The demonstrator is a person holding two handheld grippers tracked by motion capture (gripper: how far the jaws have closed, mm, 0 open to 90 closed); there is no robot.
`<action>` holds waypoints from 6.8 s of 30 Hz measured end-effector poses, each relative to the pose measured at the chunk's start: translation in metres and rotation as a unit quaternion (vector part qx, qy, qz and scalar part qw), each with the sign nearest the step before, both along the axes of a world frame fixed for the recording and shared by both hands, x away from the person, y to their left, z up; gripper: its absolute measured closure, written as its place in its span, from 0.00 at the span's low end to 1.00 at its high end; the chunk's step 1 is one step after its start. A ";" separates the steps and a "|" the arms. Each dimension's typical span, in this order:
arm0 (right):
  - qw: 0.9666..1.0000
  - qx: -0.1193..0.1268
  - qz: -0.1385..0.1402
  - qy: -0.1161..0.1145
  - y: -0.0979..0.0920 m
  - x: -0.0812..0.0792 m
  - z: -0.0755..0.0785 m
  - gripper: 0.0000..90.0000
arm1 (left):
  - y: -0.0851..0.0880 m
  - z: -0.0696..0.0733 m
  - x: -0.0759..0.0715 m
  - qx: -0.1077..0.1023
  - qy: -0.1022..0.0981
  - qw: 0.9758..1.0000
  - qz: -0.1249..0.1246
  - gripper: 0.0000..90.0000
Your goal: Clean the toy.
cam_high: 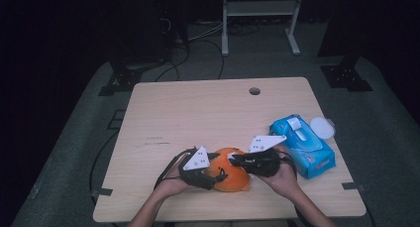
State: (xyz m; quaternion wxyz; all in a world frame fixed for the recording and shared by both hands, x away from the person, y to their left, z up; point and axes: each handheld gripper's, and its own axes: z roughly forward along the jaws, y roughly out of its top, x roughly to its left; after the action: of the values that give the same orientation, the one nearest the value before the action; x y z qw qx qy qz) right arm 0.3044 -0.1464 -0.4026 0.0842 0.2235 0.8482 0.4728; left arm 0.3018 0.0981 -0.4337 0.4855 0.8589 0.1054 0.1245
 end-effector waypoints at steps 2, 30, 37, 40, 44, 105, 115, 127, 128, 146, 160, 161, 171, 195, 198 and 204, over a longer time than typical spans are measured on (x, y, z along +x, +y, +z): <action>1.000 0.001 -0.014 0.006 -0.009 0.007 -0.003 0.90 | 0.001 -0.001 0.001 -0.004 0.003 1.000 -0.002 0.32; 1.000 -0.009 -0.002 0.019 -0.018 0.006 0.000 0.77 | 0.003 -0.004 0.004 -0.018 0.018 1.000 0.002 0.31; 0.999 -0.012 -0.025 0.036 -0.018 0.018 -0.006 0.79 | -0.004 -0.002 0.002 -0.007 0.008 1.000 -0.004 0.31; 0.999 -0.020 -0.035 0.034 -0.012 0.016 -0.006 0.87 | -0.002 -0.004 0.003 -0.013 0.014 1.000 -0.002 0.31; 0.998 0.028 -0.001 0.060 -0.005 0.008 0.003 0.90 | -0.002 -0.004 0.004 -0.017 0.017 1.000 0.002 0.31; 0.999 0.009 -0.041 0.034 -0.020 0.016 -0.001 0.90 | -0.011 -0.001 -0.006 0.003 -0.016 1.000 -0.022 0.31; 0.999 -0.009 -0.031 0.026 -0.019 0.012 -0.007 0.90 | 0.004 0.006 0.003 -0.023 0.015 1.000 -0.012 0.19; 1.000 0.012 -0.008 0.023 -0.009 0.002 0.003 0.90 | -0.007 0.002 0.008 -0.028 0.036 0.997 0.055 0.32; 1.000 0.006 -0.001 0.016 -0.005 -0.001 0.006 0.90 | -0.007 0.002 0.009 -0.029 0.038 0.997 0.054 0.28; 1.000 0.001 0.012 -0.009 0.006 -0.010 0.009 0.90 | -0.011 0.002 0.008 -0.023 0.030 0.998 0.059 0.35; 1.000 0.022 0.001 0.020 -0.009 -0.003 0.006 0.90 | -0.015 0.000 0.007 -0.040 0.037 0.997 0.059 0.34; 1.000 0.016 0.009 0.010 -0.003 -0.006 0.008 0.90 | -0.017 0.001 0.005 -0.033 0.028 0.998 0.055 0.35; 0.997 -0.020 -0.066 -0.036 -0.020 0.010 0.011 0.90 | -0.023 0.001 -0.005 -0.009 -0.003 0.999 0.033 0.35; 0.999 -0.013 -0.042 -0.003 -0.025 0.009 0.009 0.90 | -0.028 0.000 -0.005 -0.030 0.026 0.999 0.019 0.24; 0.999 -0.010 -0.036 0.006 -0.024 0.004 0.011 0.90 | -0.027 0.001 -0.002 -0.049 0.060 0.997 0.024 0.21; 1.000 -0.006 0.016 -0.001 0.001 -0.009 0.015 0.90 | -0.030 0.001 -0.008 -0.023 0.023 0.999 0.018 0.30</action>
State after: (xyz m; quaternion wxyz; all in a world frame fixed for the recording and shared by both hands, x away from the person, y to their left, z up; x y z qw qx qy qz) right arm 0.2953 -0.1454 -0.3872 0.0784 0.2092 0.8542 0.4695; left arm 0.2935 0.0685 -0.4322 0.5002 0.8481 0.1346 0.1115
